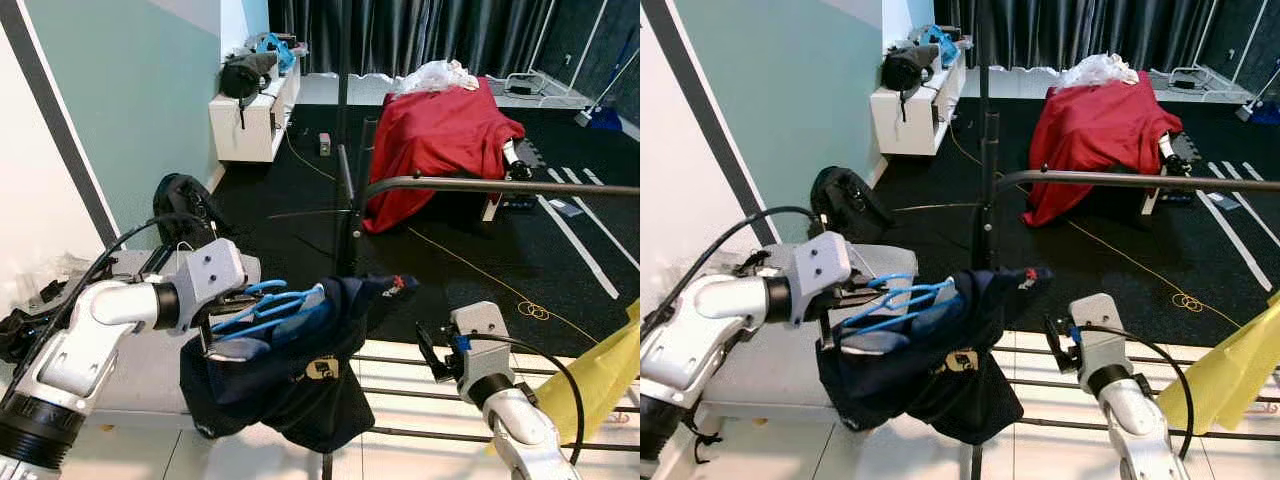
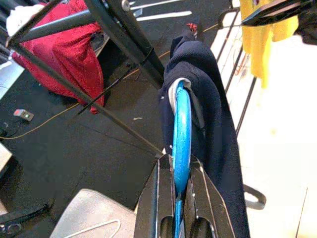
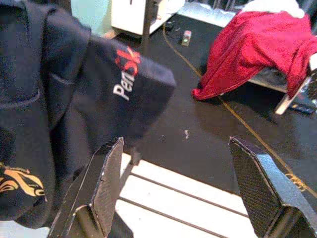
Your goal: Hang hanger
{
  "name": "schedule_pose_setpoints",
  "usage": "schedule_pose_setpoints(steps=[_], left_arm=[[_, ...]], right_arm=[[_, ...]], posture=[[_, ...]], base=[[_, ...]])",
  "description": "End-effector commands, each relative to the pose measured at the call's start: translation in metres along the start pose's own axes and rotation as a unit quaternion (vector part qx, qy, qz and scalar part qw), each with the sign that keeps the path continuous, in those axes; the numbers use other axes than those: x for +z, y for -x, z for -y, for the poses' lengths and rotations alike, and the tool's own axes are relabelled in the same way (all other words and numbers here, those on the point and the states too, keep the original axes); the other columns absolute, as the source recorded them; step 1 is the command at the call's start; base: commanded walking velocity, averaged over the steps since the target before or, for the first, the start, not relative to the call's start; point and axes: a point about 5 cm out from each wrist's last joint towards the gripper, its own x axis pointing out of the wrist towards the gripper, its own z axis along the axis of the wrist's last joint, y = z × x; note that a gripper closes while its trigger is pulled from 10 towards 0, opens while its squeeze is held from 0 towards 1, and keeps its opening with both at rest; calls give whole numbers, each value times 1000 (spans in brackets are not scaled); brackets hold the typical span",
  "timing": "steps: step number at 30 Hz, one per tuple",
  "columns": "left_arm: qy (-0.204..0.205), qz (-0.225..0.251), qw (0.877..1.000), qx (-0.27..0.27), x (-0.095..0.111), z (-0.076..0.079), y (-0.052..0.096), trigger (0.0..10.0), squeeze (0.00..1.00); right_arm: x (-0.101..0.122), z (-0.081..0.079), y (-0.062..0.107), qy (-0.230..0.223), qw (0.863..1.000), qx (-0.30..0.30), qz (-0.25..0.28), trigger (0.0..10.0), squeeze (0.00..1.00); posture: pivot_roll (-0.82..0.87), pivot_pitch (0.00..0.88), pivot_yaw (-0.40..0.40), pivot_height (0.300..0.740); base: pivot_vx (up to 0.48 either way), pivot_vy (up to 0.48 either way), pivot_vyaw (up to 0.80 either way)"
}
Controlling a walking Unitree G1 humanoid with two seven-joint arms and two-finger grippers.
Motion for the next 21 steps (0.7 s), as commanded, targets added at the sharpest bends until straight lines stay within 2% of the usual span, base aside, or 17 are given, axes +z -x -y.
schedule_pose_setpoints(steps=[1, 4, 5, 7, 8, 9, 10, 12, 13, 15, 16, 21], left_arm=[[-19, -9, 1000, 18, 0, -8, 8, 0, 0], [-19, -9, 1000, 18, 0, -8, 8, 0, 0], [-11, 5, 1000, 12, 3, -8, 8, 0, 0], [-11, 5, 1000, 12, 3, -8, 8, 0, 0], [-4, 21, 1000, 1, 7, -5, 7, 0, 0], [-4, 21, 1000, 1, 7, -5, 7, 0, 0], [-2, 40, 999, -18, 12, -1, 5, 0, 0], [-2, 40, 999, -18, 12, -1, 5, 0, 0], [-5, 51, 998, -38, 16, 4, 2, 0, 0], [-5, 51, 998, -38, 16, 4, 2, 0, 0], [-10, 58, 997, -51, 19, 7, 0, 0, 0], [-14, 69, 996, -63, 24, 11, -3, 0, 0]], right_arm=[[-10, 1, 6, -20, 1000, 2, -8, 10000, 0], [-10, 1, 6, -20, 1000, 2, -8, 10000, 0], [-11, 2, 8, -43, 999, 5, 7, 10000, 0], [-11, 2, 8, -43, 999, 5, 7, 10000, 0], [-10, 3, 9, -71, 997, 8, 22, 10000, 0], [-10, 3, 9, -71, 997, 8, 22, 10000, 0], [-8, 2, 8, -111, 992, 39, 35, 10000, 0], [-8, 2, 8, -111, 992, 39, 35, 10000, 0], [-6, -2, 9, -137, 986, 89, 43, 10000, 0], [-6, -2, 9, -137, 986, 89, 43, 10000, 0], [-5, -3, 9, -152, 979, 131, 41, 10000, 0], [-5, 2, 7, -148, 978, 146, 37, 10000, 0]], posture=[[-92, 20, 15, 735], [-92, 20, 15, 735], [-94, 17, 19, 735], [-94, 17, 19, 735], [-95, 14, 19, 735], [-95, 14, 19, 735], [-92, 14, 18, 735], [-92, 14, 18, 735], [-91, 15, 19, 735], [-91, 15, 19, 735], [-93, 18, 21, 735], [-93, 23, 18, 735]], base=[[0, 0, 0], [0, 0, 0], [0, 0, 0], [0, 0, 0], [0, 0, 0], [0, 0, 0], [0, 0, 0], [0, 0, 0], [0, 0, 0], [0, 0, 0], [0, 0, 0], [0, 0, 0]])
